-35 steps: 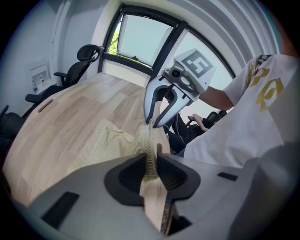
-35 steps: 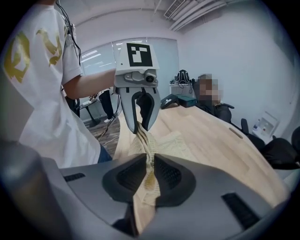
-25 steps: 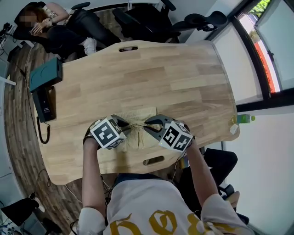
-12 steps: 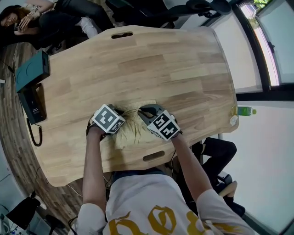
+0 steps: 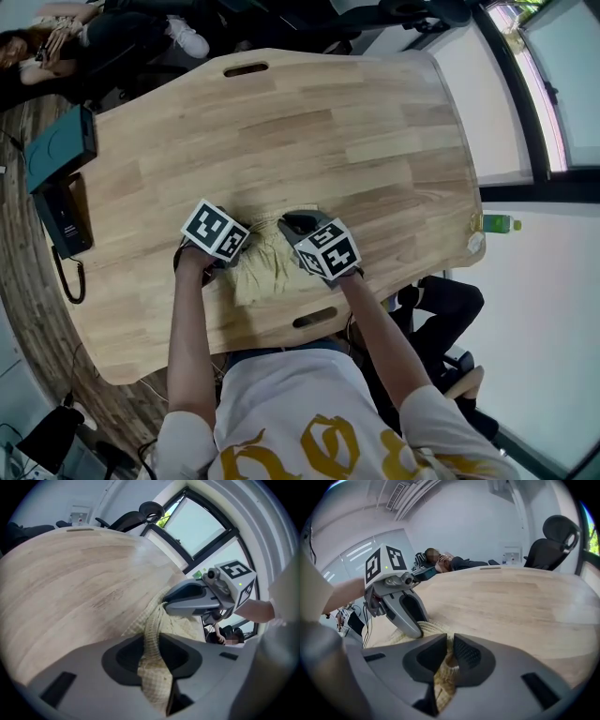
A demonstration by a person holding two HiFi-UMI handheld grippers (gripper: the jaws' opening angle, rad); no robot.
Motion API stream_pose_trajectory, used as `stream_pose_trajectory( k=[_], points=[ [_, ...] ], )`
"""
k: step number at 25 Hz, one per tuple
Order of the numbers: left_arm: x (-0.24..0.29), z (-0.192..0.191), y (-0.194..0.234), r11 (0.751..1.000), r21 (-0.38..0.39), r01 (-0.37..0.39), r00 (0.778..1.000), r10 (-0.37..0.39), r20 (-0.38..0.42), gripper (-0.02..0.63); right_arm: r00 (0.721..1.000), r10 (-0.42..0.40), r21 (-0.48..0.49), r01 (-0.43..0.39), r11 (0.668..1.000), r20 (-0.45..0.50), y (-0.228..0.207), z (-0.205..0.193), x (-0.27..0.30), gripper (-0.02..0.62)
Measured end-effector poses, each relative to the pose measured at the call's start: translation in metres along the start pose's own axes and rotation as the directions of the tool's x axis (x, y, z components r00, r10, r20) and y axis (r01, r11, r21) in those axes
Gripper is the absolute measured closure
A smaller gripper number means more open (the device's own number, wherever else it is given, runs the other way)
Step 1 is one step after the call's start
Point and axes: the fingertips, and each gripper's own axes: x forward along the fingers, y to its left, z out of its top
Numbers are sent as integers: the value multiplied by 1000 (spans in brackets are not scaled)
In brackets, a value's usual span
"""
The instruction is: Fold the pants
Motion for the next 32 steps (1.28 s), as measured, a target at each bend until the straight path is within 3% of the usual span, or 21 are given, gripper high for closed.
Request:
stream_pose_trajectory(
  k=[4, 7, 11, 14, 17, 19, 22, 23, 25, 29, 32],
  points=[
    [-6, 2, -3, 1000, 10, 18, 998, -18, 63, 482, 999, 6, 42, -8, 999, 39, 0, 2, -3, 548],
    [-11, 8, -2, 1000, 22, -17, 987, 13, 163, 476, 990, -44, 118, 29, 993, 131, -8, 9, -13, 507],
    [-25, 14, 3, 996, 20, -90, 961, 82, 265, 424, 968, -126, 130, 100, 987, 216, -13, 16, -28, 488],
    [-44, 23, 8, 983, -4, -181, 919, 171, 355, 420, 944, -190, 149, 154, 977, 270, -19, 24, -45, 489],
    [-64, 30, 11, 962, -37, -270, 854, 257, 452, 426, 922, -226, 173, 178, 969, 315, -21, 31, -60, 530],
    [-75, 32, 10, 936, -25, -350, 814, 317, 486, 481, 924, -189, 174, 137, 975, 332, -14, 34, -66, 587],
    [-84, 25, -2, 884, 32, -467, 773, 390, 501, 567, 926, -153, 178, 95, 979, 346, 1, 30, -74, 588],
    [-86, 24, -8, 878, 31, -478, 759, 396, 517, 582, 924, -153, 171, 98, 980, 350, 4, 28, -79, 588],
    [-90, 24, -19, 891, -16, -454, 738, 386, 554, 597, 922, -152, 137, 109, 985, 356, 11, 25, -87, 589],
    [-90, 26, -39, 932, -122, -342, 722, 343, 601, 598, 903, -204, 76, 190, 979, 377, 22, 17, -107, 589],
    [-95, 26, -47, 923, -193, -333, 686, 377, 622, 598, 875, -246, 91, 229, 969, 418, 23, 15, -127, 589]
  ],
)
